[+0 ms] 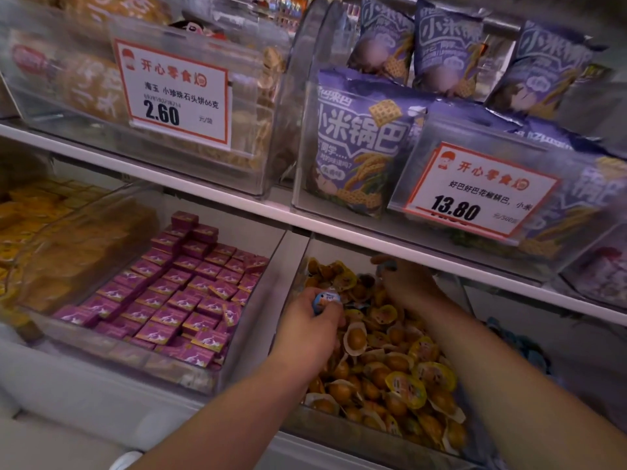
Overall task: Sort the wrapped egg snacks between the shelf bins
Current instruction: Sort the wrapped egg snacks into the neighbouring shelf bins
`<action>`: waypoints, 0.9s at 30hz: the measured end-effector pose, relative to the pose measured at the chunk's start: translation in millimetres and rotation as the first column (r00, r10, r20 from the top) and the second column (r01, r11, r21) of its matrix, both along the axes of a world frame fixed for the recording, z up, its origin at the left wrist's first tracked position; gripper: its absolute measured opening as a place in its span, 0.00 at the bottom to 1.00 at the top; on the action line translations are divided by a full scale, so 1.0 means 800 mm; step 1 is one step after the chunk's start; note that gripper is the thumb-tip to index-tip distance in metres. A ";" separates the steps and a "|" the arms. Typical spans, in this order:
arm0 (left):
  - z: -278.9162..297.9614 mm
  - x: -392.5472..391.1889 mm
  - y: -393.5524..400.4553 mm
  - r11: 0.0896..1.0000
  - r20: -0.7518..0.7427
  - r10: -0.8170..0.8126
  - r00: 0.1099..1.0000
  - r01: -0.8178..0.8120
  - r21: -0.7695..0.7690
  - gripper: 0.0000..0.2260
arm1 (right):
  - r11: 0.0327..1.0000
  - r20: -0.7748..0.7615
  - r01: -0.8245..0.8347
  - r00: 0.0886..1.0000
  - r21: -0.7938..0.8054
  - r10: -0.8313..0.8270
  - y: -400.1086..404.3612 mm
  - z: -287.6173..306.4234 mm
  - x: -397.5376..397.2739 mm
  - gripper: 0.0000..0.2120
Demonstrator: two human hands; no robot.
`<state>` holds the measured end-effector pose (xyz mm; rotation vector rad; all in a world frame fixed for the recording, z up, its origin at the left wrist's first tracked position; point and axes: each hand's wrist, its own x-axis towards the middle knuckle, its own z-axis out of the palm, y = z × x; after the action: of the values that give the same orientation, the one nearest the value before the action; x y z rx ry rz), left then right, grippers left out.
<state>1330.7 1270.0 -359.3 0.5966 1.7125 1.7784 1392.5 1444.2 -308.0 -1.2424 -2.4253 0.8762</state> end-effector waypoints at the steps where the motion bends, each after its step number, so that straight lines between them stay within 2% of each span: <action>1: 0.001 0.001 0.000 1.000 -0.002 0.001 1.000 -0.001 -0.002 0.06 | 0.995 0.092 -0.012 0.996 0.097 0.004 0.010 -0.004 0.000 0.15; 3: 0.002 0.002 -0.001 1.000 -0.006 0.006 1.000 -0.006 -0.008 0.08 | 0.977 0.255 -0.121 0.964 0.173 0.074 0.022 -0.015 -0.005 0.18; 5: 0.002 0.002 -0.002 1.000 0.002 0.008 1.000 -0.008 0.004 0.07 | 0.955 0.415 -0.252 0.894 0.156 0.168 0.017 -0.029 -0.017 0.21; 7: 0.001 0.002 -0.003 1.000 0.020 0.006 1.000 -0.006 0.018 0.05 | 0.935 0.514 -0.324 0.832 0.146 0.209 0.006 -0.047 -0.032 0.23; 10: 0.002 0.001 -0.002 1.000 0.037 -0.004 0.999 0.004 0.025 0.04 | 0.923 0.548 -0.352 0.808 0.157 0.215 0.003 -0.055 -0.036 0.28; 13: 0.003 0.001 -0.002 1.000 0.034 -0.012 0.999 0.011 0.019 0.04 | 0.908 0.562 -0.415 0.767 0.065 0.310 0.014 -0.039 -0.032 0.20; 17: 0.005 0.001 -0.005 1.000 0.043 -0.011 0.999 0.011 0.004 0.04 | 0.923 0.682 -0.385 0.683 0.029 0.263 0.018 -0.028 -0.040 0.22; 22: 0.005 0.004 -0.006 0.999 0.061 -0.022 0.998 0.020 0.036 0.04 | 0.908 0.641 -0.407 0.723 0.095 0.257 0.021 -0.041 -0.038 0.23; 25: 0.005 0.002 -0.003 1.000 0.060 -0.018 0.998 0.016 0.021 0.04 | 0.900 0.478 -0.432 0.805 0.067 0.351 0.021 -0.048 -0.035 0.30; 27: 0.005 0.002 -0.003 1.000 0.056 -0.015 0.998 0.014 0.008 0.05 | 0.887 0.365 -0.460 0.833 0.038 0.417 0.016 -0.046 -0.034 0.28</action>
<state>1332.3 1267.9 -355.5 0.5555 1.6601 1.7756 1364.9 1457.4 -344.8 -0.8570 -3.0776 0.6320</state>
